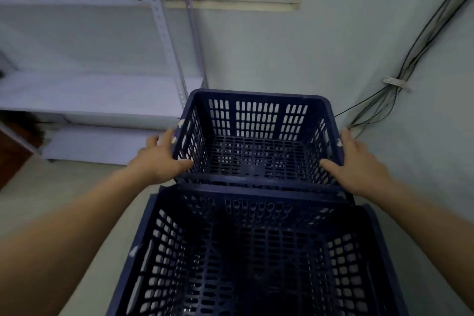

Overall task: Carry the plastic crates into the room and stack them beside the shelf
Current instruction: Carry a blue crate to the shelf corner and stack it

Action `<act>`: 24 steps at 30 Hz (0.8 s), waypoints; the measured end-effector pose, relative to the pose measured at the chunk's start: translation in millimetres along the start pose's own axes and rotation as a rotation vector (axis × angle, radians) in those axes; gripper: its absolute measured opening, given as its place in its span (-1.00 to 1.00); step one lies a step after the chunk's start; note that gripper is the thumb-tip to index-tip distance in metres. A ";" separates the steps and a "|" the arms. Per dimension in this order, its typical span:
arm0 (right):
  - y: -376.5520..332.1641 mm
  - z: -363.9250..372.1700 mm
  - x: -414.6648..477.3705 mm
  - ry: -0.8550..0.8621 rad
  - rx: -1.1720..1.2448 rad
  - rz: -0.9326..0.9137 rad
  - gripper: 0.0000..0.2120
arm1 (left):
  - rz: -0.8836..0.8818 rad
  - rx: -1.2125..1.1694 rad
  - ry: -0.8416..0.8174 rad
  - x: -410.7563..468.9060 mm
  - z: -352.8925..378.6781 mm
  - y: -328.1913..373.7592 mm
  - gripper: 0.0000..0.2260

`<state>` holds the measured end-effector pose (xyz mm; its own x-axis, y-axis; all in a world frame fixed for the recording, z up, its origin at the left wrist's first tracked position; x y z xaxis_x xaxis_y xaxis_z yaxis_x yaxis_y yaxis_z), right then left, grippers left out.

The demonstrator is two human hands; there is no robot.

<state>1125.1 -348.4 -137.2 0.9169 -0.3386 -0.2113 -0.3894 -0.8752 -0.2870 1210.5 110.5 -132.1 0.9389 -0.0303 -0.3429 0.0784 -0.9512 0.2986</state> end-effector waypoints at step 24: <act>84.9 64.7 -218.3 -0.055 0.060 0.210 -0.06 | 0.024 -0.058 -0.088 -185.1 90.2 -84.9 -0.23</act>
<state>886.2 -326.5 -175.8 0.8099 -0.4903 -0.3219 -0.5769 -0.7652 -0.2858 999.8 169.1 -174.2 0.9078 -0.0823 -0.4113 0.0777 -0.9306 0.3576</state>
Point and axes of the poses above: each hand's wrist, its own x-axis towards the middle knuckle, its own z-axis out of the palm, y = z × x, the point moved 10 cm from there along x, towards the middle knuckle, and after that the axes turned 2 degrees about z, right-handed, at the moved point
